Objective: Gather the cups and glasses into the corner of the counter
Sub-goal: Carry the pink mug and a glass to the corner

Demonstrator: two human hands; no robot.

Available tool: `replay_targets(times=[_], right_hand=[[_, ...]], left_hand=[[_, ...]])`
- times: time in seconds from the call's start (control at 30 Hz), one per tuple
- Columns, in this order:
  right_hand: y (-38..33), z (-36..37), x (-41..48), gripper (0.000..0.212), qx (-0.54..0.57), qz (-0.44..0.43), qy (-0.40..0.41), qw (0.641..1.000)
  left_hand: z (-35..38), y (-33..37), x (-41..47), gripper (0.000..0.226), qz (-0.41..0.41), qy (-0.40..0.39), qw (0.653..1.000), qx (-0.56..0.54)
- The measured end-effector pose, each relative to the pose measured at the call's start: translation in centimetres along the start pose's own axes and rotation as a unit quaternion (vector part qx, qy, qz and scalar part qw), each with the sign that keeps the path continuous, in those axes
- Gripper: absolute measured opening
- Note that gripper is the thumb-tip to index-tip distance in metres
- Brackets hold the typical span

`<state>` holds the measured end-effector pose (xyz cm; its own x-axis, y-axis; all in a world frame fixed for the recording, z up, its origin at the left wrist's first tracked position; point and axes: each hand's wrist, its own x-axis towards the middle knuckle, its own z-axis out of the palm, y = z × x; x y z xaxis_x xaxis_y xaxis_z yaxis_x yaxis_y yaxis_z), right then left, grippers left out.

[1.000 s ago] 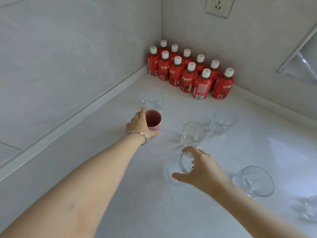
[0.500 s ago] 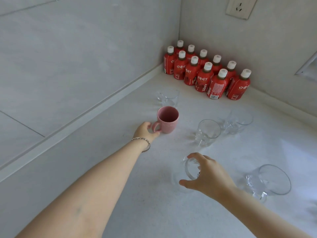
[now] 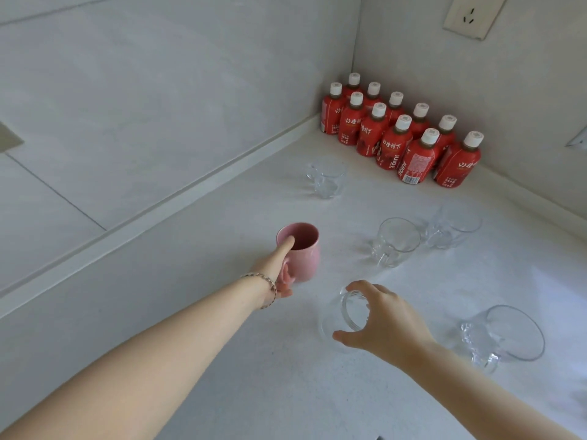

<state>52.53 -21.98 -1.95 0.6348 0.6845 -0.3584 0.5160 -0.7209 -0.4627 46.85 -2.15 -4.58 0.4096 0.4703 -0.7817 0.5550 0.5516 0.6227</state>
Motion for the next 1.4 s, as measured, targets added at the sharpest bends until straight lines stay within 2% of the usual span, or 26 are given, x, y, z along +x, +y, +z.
replay_targets(times=[0.07,0.2,0.37,0.53,0.77,0.93,1.07,1.23,1.4], right_hand=[[-1.1,0.4,-0.2,0.076,-0.005,-0.011,-0.014,1.000],[-4.7,1.8,-0.9,0.075,-0.040,-0.045,-0.036,0.998],[-11.8,5.4,-2.4,0.073,-0.074,-0.111,-0.070,0.989],[-20.9,11.3,-5.4,0.074,-0.116,-0.176,-0.101,0.972],[-34.9,22.9,-11.7,0.072,-0.128,-0.211,-0.110,0.963],[-43.7,30.8,-15.3,0.070,-0.088,-0.195,-0.146,0.966],[-51.6,36.6,-16.9,0.071,-0.079,-0.220,-0.158,0.959],[-61.6,42.6,-16.2,0.073,-0.096,-0.287,-0.143,0.942],[-70.1,47.2,-13.7,0.074,-0.165,-0.331,-0.140,0.919]], left_hand=[[-2.9,-2.1,-1.3,0.040,0.006,0.064,0.998,-0.001],[-10.3,-6.9,-4.2,0.046,0.040,0.158,0.985,0.065],[-21.0,-12.2,-9.5,0.062,0.055,0.192,0.980,0.024],[-31.4,-18.1,-16.6,0.044,0.137,0.257,0.951,0.103],[-47.7,-27.4,-24.2,0.069,0.180,0.332,0.917,0.131],[-57.6,-34.1,-27.9,0.057,0.145,0.353,0.920,0.086],[-64.4,-38.9,-30.2,0.059,0.111,0.382,0.916,0.055],[-69.8,-42.3,-31.9,0.056,0.078,0.406,0.910,0.031],[-73.2,-44.3,-32.5,0.060,0.057,0.419,0.906,0.003]])
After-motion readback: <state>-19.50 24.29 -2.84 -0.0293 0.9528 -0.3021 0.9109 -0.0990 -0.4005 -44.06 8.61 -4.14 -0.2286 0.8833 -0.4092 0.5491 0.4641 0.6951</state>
